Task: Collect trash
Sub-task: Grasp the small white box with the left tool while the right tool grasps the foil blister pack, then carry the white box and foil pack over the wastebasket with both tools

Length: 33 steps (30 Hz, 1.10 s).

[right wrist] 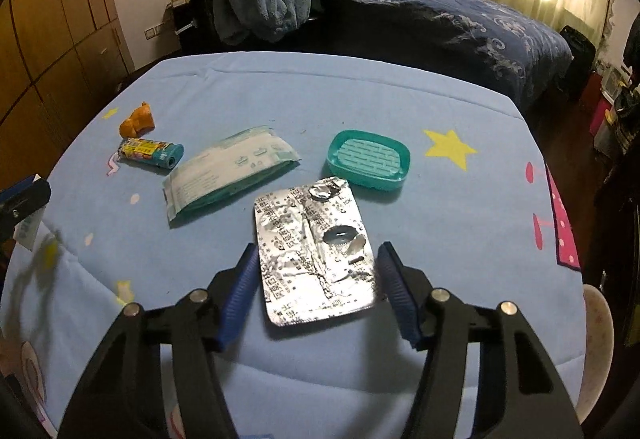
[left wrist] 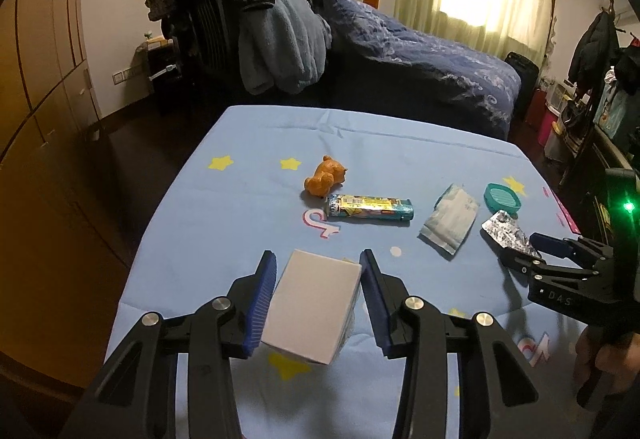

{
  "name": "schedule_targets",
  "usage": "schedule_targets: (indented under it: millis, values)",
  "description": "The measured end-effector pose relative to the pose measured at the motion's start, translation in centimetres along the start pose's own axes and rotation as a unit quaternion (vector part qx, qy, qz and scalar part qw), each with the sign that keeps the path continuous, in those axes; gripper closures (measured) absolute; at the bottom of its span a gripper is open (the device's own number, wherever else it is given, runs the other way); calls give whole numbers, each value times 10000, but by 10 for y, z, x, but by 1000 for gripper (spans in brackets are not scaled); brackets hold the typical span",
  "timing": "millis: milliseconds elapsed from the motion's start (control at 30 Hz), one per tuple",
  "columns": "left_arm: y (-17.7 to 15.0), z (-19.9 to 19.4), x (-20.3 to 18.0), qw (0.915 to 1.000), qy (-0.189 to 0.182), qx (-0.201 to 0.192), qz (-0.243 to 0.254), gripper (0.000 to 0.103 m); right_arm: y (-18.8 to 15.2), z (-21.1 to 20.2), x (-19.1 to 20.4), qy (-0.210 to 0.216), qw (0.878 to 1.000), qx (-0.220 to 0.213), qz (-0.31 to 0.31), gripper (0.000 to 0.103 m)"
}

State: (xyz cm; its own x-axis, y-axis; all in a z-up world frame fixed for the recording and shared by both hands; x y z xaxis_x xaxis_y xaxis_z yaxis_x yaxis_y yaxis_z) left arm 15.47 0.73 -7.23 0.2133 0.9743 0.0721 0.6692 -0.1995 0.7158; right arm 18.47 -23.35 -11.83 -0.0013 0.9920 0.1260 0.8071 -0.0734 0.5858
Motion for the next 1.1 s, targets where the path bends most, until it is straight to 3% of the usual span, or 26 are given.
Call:
schedule_targets:
  millis: [367,600,833,1100]
  values:
    - [1,-18,-17,9998,-10,-142,135,60,-13,-38,-1,154,9995,-269,93,42]
    - [7,-28,-47,9988,-172,-247,387,60,-28,-71,-26,210,9980,-475,364,42]
    - [22,-36,-108,9930,-655,-469,864,60,-45,-107,-72,100,9942,-733,778,42]
    - [42,-38,-199,9751,-1471,-705,1500,60,-70,-144,-146,-311,9836,-1035,1442,42]
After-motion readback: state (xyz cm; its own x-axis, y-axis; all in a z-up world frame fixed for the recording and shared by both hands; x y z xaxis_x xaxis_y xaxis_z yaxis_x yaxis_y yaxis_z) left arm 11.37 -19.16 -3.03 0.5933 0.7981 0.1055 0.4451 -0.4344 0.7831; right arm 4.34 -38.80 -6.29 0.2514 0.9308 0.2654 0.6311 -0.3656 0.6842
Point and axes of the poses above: each gripper's, at about its wrist camera, not at the fingertips, and z roughly the way its jaws point, x to its left, y to its top, the point moved 2 cm from there along z, roughly the way its jaws point, and after that the axes turned 11 degrees about z, right-handed, at the moved point
